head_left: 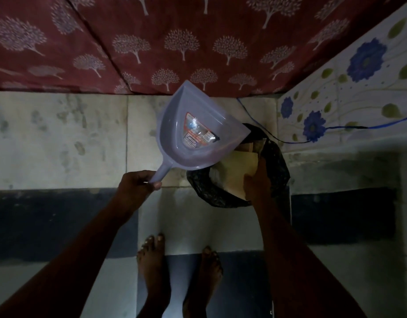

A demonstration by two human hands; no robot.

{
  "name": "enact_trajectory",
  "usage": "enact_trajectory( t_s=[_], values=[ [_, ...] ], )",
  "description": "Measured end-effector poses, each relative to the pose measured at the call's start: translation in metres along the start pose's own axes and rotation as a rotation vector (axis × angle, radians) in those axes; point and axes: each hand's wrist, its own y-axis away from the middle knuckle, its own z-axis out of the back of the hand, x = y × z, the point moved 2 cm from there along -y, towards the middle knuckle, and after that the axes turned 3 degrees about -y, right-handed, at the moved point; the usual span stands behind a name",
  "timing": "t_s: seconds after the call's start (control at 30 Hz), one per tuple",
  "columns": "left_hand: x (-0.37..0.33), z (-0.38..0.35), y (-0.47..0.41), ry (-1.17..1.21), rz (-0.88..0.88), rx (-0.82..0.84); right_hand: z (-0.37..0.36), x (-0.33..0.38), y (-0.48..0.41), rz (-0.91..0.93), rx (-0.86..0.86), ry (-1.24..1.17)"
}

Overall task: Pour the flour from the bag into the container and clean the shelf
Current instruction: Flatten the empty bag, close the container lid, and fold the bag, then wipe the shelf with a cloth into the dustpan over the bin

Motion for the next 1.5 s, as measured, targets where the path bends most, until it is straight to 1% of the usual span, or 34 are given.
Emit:
enact_trajectory(
  t_s=[0.07,0.27,0.4,0.43,0.5,0.57,0.67,0.77,0.8,0.93,1.03,1.17,1.3,1.43,1.5],
  values=[
    [-0.003,-0.001,-0.002,-0.007,-0.011,0.01,0.002,0.0,-0.008,-0.035,-0.002,0.01],
    [-0.013,-0.013,0.0,-0.058,0.022,0.044,0.036,-0.009,0.003,0.042,-0.181,0.01],
    [-0.027,-0.034,0.012,-0.129,0.011,0.129,0.064,-0.023,0.026,0.012,-0.291,-0.116],
    [-0.029,-0.04,0.014,-0.136,0.005,0.149,0.069,-0.027,0.029,0.021,-0.308,-0.112],
    [-0.027,-0.052,0.014,-0.168,-0.018,0.184,0.076,-0.039,0.031,0.056,-0.311,-0.099],
    [-0.022,-0.066,0.013,-0.236,-0.02,0.208,0.078,-0.049,0.033,0.058,-0.267,-0.159],
    [-0.015,-0.085,0.013,-0.282,0.0,0.191,0.075,-0.062,0.033,0.092,-0.237,-0.184],
    [-0.012,-0.095,0.014,-0.272,0.005,0.152,0.067,-0.06,0.034,0.073,-0.101,-0.244],
    [-0.011,-0.096,0.015,-0.275,0.004,0.154,0.064,-0.063,0.032,0.084,-0.089,-0.267],
    [-0.008,-0.091,0.012,-0.361,0.007,0.15,0.046,-0.069,0.033,0.2,-0.238,-0.253],
    [-0.008,-0.089,0.006,-0.472,0.011,0.151,0.041,-0.064,0.036,0.134,-0.265,-0.272],
    [-0.012,-0.101,-0.003,-0.551,0.017,0.146,0.044,-0.067,0.029,0.092,-0.365,-0.088],
    [-0.011,-0.105,-0.012,-0.59,0.033,0.127,0.046,-0.068,0.027,0.094,-0.375,-0.06],
    [-0.02,-0.108,-0.009,-0.666,0.01,0.118,0.047,-0.069,0.027,0.077,-0.336,-0.108],
    [-0.026,-0.109,-0.006,-0.683,0.005,0.138,0.048,-0.07,0.028,0.074,-0.336,-0.118]
  ],
)
